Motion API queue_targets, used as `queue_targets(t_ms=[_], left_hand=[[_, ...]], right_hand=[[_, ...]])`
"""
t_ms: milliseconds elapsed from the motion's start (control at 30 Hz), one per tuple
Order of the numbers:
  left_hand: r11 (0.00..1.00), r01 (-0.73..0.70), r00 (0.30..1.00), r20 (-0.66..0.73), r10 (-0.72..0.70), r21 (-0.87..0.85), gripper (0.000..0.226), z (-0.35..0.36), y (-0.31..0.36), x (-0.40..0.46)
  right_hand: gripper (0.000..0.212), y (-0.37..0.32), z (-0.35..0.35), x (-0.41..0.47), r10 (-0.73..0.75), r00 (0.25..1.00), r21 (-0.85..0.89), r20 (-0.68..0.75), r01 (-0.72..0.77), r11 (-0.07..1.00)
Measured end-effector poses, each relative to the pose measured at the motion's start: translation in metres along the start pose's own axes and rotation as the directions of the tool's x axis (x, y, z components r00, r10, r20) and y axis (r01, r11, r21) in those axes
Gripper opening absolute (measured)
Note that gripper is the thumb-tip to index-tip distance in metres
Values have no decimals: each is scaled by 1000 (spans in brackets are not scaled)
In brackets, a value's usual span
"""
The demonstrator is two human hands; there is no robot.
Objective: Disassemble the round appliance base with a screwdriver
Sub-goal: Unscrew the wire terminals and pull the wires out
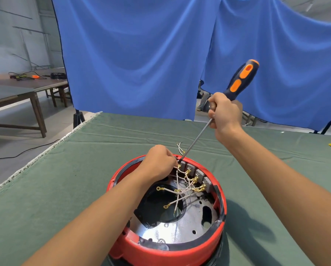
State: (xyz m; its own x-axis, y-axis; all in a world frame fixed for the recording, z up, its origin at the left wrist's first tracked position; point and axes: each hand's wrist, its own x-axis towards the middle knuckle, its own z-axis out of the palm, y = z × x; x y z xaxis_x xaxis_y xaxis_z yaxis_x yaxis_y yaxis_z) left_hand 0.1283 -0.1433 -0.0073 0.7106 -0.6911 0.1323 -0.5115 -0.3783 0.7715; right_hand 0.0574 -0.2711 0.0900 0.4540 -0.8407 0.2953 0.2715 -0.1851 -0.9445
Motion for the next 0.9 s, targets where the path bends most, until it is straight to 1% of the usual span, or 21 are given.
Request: queue_targets(t_ms=[100,233,300,433,533,600,667,767,900], left_hand=[[1000,3,1000,-1,-3,-12,17,0,1,-1],[1000,5,1000,-4,-5,-25,18,0,1,-3],[1000,7,1000,-6,-7,-29,18,0,1,-4],[1000,5,1000,-3,-5,-26,17,0,2,-3],[1000,6,1000,2,-6,-30,16,-1,2,-4],[999,7,1000,5,-7,-31,16,-1,2,-5],[1000,6,1000,8,-5,-28,16,-1,2,-5],[1000,6,1000,5,-6,-19,16,-1,1,-3],[1000,14,1000,13,-14,-18,16,-1,1,-2]], right_hand=[[34,-4,0,-21,-161,986,0,41,161,987],[31,-10,5,-42,-333,935,-66,123,343,937],[32,-12,7,-48,-367,918,-73,148,380,922],[32,-12,7,-50,-366,917,-99,160,383,918],[32,-14,10,-42,-298,939,-125,170,321,939],[35,-15,11,-31,-200,969,-155,145,222,963],[33,-15,10,-17,-86,993,-169,87,99,981],[28,-8,6,2,47,999,-111,14,-45,993],[26,6,0,19,170,985,-40,-31,-171,984]])
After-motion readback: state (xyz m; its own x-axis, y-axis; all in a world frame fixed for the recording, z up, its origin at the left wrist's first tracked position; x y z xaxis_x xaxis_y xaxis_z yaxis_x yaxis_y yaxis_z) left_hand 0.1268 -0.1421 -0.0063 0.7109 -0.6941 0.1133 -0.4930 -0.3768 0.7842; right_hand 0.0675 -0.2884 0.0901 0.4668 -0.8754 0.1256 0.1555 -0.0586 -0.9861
